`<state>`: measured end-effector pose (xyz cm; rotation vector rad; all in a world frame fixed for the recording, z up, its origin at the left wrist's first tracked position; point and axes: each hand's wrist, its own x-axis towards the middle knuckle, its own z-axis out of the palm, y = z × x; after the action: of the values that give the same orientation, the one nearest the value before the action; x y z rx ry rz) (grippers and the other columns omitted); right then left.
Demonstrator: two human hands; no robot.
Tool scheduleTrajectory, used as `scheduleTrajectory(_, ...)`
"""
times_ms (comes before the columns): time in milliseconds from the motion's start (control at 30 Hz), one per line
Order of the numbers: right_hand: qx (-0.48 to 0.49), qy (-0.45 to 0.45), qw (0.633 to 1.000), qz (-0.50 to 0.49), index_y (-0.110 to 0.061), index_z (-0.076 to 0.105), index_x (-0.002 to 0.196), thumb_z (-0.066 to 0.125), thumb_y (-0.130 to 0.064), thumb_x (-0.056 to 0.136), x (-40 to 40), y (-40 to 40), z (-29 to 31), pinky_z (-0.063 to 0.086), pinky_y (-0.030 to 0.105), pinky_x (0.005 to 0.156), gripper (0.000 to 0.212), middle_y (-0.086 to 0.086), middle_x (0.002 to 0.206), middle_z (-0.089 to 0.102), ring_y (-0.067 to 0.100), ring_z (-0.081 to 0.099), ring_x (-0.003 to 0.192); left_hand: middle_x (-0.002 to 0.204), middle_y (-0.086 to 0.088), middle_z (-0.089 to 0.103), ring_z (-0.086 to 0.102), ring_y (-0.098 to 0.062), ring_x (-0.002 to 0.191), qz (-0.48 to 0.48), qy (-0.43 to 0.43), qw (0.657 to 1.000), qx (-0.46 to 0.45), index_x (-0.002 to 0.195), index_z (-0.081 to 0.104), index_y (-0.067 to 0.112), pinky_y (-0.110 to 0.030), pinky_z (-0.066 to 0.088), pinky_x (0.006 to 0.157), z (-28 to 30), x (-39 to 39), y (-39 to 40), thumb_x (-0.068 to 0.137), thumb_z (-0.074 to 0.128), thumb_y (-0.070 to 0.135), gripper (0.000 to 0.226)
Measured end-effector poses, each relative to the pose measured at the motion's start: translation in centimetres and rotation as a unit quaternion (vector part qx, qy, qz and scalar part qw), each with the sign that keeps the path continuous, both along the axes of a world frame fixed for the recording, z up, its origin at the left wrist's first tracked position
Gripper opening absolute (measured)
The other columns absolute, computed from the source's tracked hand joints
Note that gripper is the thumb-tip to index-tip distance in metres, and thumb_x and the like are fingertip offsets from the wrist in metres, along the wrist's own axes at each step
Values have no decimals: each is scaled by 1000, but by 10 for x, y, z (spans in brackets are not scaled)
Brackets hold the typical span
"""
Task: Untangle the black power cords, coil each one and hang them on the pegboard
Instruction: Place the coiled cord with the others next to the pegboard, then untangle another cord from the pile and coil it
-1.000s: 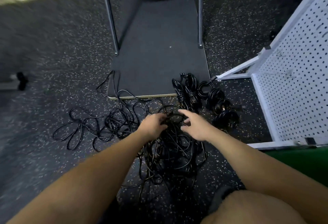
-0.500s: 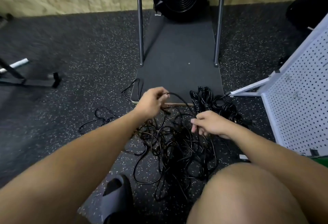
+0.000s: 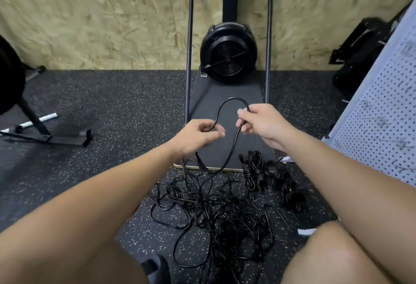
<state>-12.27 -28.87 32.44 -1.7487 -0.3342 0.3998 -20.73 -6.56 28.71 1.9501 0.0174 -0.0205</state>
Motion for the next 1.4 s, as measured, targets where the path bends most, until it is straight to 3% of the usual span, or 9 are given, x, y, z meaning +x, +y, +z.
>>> scheduleTrajectory(200,64,-23,995,-68,4,76,89,70,-25,107,-3,15,19,57,35,68,35,16,81,74,16,59,63,86,-13,76,60,-9,73,-33,29,999,14,107,86,18,-26,49,77,-14,-9,-16,95,87,30,17)
scheduleTrajectory(333,83,-35,990,-110,7,75,91,69,-20,107,-5,17,6,57,29,62,32,10,78,75,15,58,61,73,-2,61,42,-7,53,-34,78,996,-28,104,84,9,-23,31,51,-13,-4,-36,107,66,22,22)
scheduleTrajectory(533,103,13,988,-113,5,76,93,69,-23,108,24,-9,-12,58,32,68,32,9,84,76,15,59,65,87,-19,72,34,-13,55,-87,114,988,-54,97,83,14,-30,23,53,-8,11,-30,108,57,61,55)
scheduleTrajectory(700,167,133,972,-101,6,67,110,68,-32,109,32,-7,-23,67,34,83,38,16,93,79,21,81,88,71,6,68,35,-7,55,-76,92,992,-33,97,79,8,-21,26,51,-16,25,-18,104,76,35,28)
scheduleTrajectory(833,-23,123,992,-22,5,69,123,63,-4,108,21,5,-44,68,32,77,19,25,111,79,24,81,86,87,-9,76,37,-5,50,77,40,991,-105,92,80,11,-15,30,47,-23,47,-15,100,80,37,28)
scheduleTrajectory(900,-115,111,984,76,-3,70,126,67,8,99,8,17,-61,68,36,86,29,19,117,79,29,82,98,89,-11,77,34,-4,47,98,31,987,-127,94,80,10,-15,28,44,-23,55,-17,101,79,37,28)
scheduleTrajectory(1000,-170,121,961,180,-12,67,131,74,4,96,-10,38,-86,65,38,94,40,11,126,76,24,80,99,88,-10,77,37,-1,44,113,15,985,-129,94,81,10,-14,29,43,-20,62,-20,102,77,40,32)
scheduleTrajectory(1100,-204,102,947,225,-10,70,124,74,-12,103,-21,52,-107,62,44,99,22,12,125,77,17,77,94,89,-8,78,34,-4,47,130,13,982,-139,96,82,10,-16,28,43,-18,64,-13,102,76,44,35)
scheduleTrajectory(1400,-193,60,976,86,-19,70,111,84,-37,96,-34,70,-122,64,43,86,27,4,98,82,20,81,84,104,-20,80,32,-6,48,153,6,979,-135,101,82,4,-16,28,43,-13,54,5,101,75,48,45)
